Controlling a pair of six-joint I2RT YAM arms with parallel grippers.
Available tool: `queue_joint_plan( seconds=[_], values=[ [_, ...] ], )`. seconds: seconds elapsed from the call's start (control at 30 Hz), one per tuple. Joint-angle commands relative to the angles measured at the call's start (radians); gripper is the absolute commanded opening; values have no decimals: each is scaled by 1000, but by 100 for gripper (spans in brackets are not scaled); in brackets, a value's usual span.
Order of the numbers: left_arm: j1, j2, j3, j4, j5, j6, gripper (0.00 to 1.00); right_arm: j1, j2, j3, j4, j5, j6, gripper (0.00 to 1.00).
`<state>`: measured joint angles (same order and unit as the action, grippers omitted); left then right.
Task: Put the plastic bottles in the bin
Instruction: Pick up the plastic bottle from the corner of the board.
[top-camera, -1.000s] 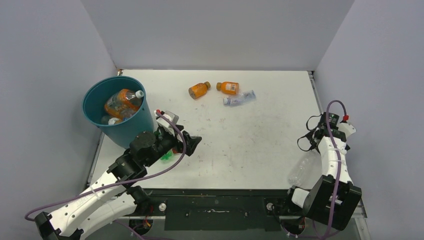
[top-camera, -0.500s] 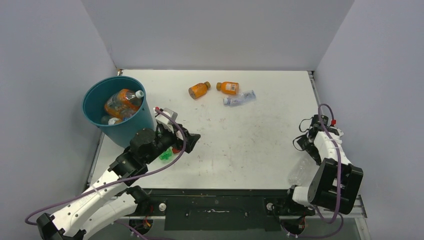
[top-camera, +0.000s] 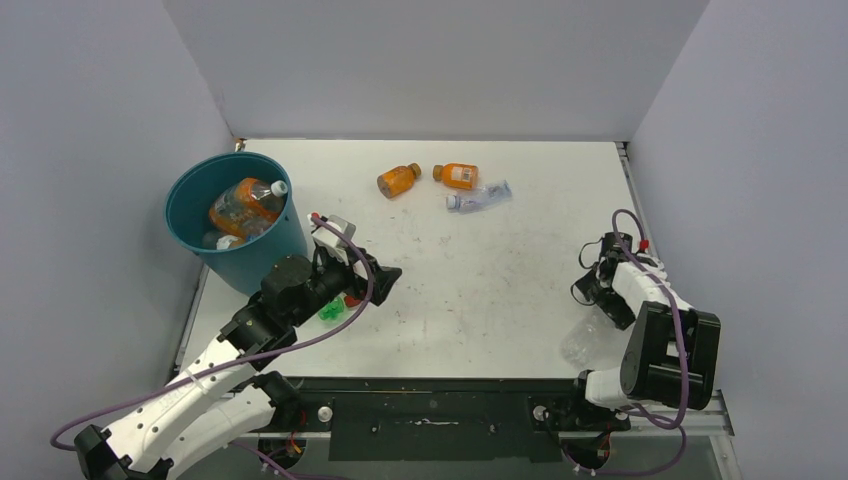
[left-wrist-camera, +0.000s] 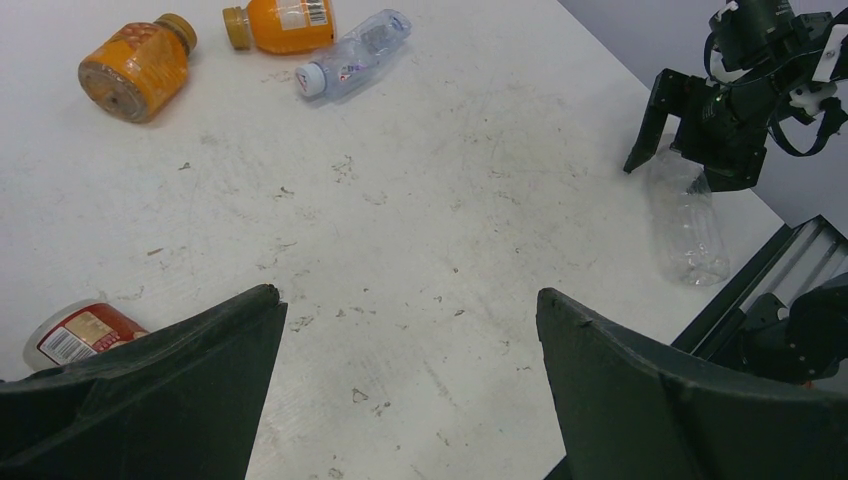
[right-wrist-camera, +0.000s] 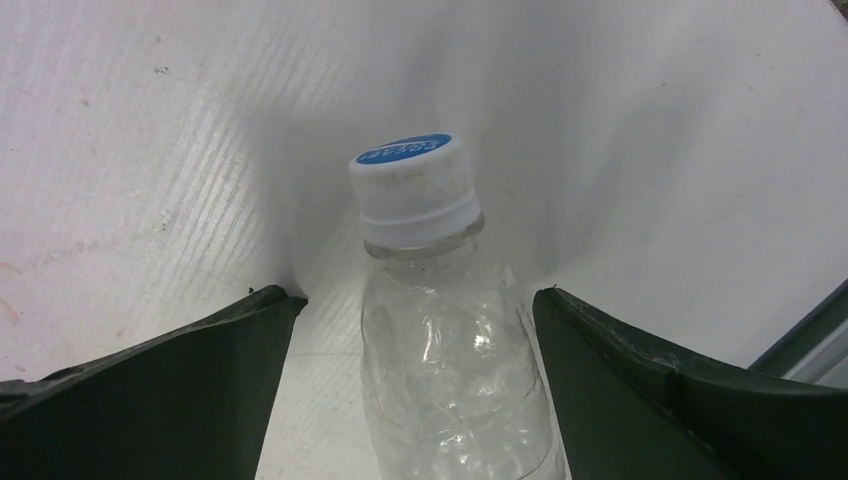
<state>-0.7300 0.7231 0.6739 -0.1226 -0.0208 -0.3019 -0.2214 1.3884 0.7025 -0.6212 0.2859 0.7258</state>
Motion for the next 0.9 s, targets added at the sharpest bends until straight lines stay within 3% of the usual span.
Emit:
queue_joint_plan(
  seconds=[0.0, 0.1, 0.27, 0.43, 0.63, 0.87],
  values=[
    [8, 5, 28, 43, 2, 12, 96, 4, 14, -42, 59, -24, -23, 86],
    [7, 8, 26, 43, -1, 15, 96, 11, 17, -67, 100, -61, -37, 68],
    [8, 0, 25, 45, 2, 25, 97, 137, -81, -41, 160, -104, -15, 54],
    [4, -15, 13, 68, 5, 23, 97, 463, -314, -55, 375, -94, 7, 49],
    [-7, 1, 8, 107, 70, -13, 97, 779, -603, -270, 800, -156, -97, 49],
    [-8, -3, -6, 239, 175, -183, 96, 976, -734, -467, 1144, -394, -209, 48]
  ],
)
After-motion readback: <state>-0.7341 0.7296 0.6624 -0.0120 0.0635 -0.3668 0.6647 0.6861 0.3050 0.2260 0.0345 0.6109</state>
